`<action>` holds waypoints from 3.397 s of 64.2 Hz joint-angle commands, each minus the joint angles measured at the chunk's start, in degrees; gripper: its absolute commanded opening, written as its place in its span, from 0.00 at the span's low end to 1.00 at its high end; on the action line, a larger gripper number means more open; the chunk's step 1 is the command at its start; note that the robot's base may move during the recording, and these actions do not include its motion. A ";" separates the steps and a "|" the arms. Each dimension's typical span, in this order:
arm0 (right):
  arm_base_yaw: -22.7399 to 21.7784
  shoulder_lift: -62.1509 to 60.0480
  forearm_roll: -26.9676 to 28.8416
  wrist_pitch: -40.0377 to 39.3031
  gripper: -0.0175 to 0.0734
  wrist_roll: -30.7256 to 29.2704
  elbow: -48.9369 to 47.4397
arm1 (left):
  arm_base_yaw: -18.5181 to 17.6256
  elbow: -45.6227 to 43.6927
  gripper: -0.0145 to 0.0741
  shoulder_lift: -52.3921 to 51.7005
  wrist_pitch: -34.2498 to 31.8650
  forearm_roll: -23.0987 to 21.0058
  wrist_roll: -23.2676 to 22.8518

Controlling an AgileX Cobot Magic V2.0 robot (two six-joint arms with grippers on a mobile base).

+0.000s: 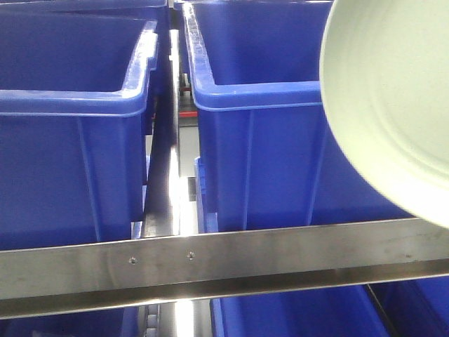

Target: Place green plate on second shelf with right arm

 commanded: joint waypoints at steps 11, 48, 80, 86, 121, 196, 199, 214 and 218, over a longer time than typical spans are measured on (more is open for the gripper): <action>-0.07 0.62 0.39 -6.30 0.25 0.15 -1.55 | -0.09 2.40 0.31 -0.19 -4.67 -0.27 -0.36; -0.07 1.90 0.78 -11.57 0.25 15.61 -10.44 | -0.09 2.40 0.31 -0.19 -4.67 -0.27 -0.36; -0.07 33.68 0.90 -16.19 0.25 15.61 -28.01 | -0.09 2.40 0.31 -0.19 -4.67 -0.27 -0.36; -0.07 42.54 0.95 -24.19 0.25 15.61 -30.99 | -0.09 2.40 0.31 -0.19 -4.67 -0.27 -0.36; -0.07 75.58 1.44 -15.24 0.34 16.64 -51.77 | -0.09 2.40 0.31 -0.19 -4.67 -0.27 -0.36; -0.07 62.21 -3.62 -0.64 0.25 16.49 -57.02 | -0.09 2.40 0.31 -0.19 -4.67 -0.27 -0.36; -0.07 62.21 -3.62 -0.25 0.25 16.49 -57.02 | -0.09 2.40 0.31 -0.19 -4.67 -0.27 -0.36; -1.60 59.06 -2.72 -0.21 0.25 16.43 -57.02 | -0.09 2.40 0.31 -0.19 -4.67 -0.27 -0.36; -2.66 56.09 -2.72 1.75 0.25 16.43 -57.02 | -0.09 2.40 0.31 -0.19 -4.67 -0.27 -0.36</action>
